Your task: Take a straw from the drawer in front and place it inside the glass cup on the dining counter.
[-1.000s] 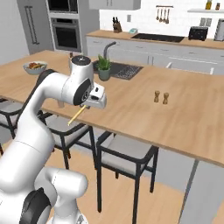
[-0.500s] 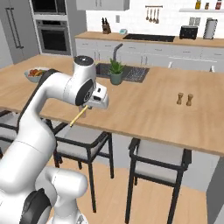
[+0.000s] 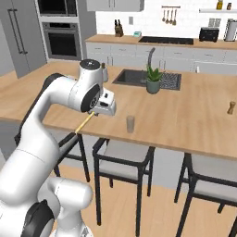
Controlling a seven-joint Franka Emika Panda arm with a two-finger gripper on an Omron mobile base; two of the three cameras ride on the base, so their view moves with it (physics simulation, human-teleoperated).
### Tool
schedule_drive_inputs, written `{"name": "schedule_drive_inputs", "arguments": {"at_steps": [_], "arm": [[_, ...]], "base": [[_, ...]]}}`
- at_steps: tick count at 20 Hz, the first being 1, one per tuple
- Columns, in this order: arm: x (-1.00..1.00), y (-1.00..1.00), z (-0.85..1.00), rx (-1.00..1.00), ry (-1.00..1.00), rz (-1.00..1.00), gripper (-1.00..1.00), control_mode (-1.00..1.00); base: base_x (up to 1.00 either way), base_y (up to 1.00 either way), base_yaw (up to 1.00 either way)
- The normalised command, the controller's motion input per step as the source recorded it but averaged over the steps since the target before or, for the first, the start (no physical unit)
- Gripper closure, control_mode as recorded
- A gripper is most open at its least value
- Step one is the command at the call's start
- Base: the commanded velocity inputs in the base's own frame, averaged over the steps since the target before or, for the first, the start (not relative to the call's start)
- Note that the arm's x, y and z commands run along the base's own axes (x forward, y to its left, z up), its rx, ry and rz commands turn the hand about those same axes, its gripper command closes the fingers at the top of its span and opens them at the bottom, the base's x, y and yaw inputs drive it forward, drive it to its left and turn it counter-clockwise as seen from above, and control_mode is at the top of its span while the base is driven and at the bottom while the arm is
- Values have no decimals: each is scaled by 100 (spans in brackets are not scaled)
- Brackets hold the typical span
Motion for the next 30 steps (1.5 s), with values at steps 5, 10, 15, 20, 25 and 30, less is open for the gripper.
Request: {"name": "schedule_drive_inputs", "arguments": {"at_steps": [5, 10, 15, 20, 25, 30], "arm": [[0, 0, 0, 0, 0, 0, 100, 100], [0, 0, 0, 0, 0, 0, 100, 100], [0, 0, 0, 0, 0, 0, 100, 100], [0, 0, 0, 0, 0, 0, 100, 100], [14, -48, 0, 0, -4, 4, 100, -100], [0, -88, 0, 0, -26, 24, 100, -100]], "base": [[48, 51, -9], [76, 6, -8], [96, -13, -5], [91, -25, -1], [10, -6, 0], [0, 0, 0]]}}
